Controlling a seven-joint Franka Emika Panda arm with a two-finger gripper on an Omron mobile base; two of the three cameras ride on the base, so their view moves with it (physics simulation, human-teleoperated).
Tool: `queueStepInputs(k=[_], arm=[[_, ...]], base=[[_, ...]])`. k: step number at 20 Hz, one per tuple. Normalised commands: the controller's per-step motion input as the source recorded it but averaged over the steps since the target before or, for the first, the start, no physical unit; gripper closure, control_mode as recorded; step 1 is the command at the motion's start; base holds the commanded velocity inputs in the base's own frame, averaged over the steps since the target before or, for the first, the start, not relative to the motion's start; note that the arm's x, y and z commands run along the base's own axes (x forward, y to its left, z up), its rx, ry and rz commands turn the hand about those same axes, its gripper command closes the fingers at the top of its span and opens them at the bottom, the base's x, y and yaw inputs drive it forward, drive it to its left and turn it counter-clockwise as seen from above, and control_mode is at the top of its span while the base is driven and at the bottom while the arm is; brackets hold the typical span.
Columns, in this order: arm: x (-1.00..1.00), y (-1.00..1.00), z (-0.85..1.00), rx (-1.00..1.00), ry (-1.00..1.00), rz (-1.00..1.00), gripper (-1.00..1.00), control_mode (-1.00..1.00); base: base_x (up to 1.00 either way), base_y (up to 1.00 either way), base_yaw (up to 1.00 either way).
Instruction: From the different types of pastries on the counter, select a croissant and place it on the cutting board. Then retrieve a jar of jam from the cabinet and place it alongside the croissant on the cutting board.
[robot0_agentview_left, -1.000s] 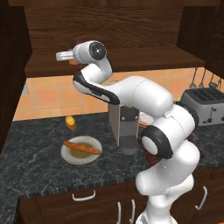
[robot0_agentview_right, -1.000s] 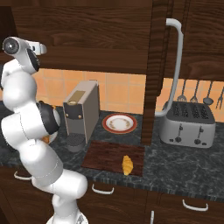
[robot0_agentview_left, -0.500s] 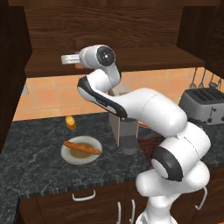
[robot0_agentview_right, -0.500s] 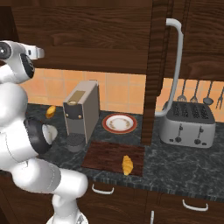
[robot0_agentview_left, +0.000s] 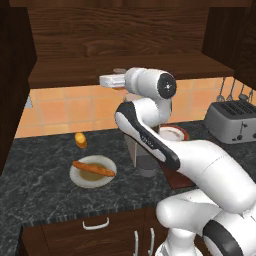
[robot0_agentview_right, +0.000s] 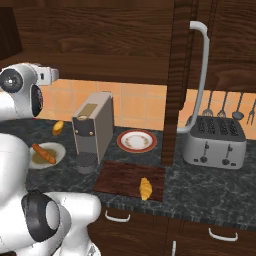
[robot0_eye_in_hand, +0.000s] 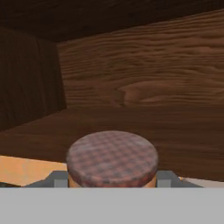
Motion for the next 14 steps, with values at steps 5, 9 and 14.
queueStepInputs(k=[5,9,14], arm=[[-0.72,-0.98,0.0,0.0,0.0,0.13,1.0,-1.0],[-0.77,-0.82,-0.11,-0.01,0.0,0.11,1.0,-1.0],[-0.69,-0.77,-0.36,0.0,0.0,0.12,1.0,-1.0]], base=[[0.0,0.0,0.0],[0.0,0.0,0.0],[0.0,0.0,0.0]])
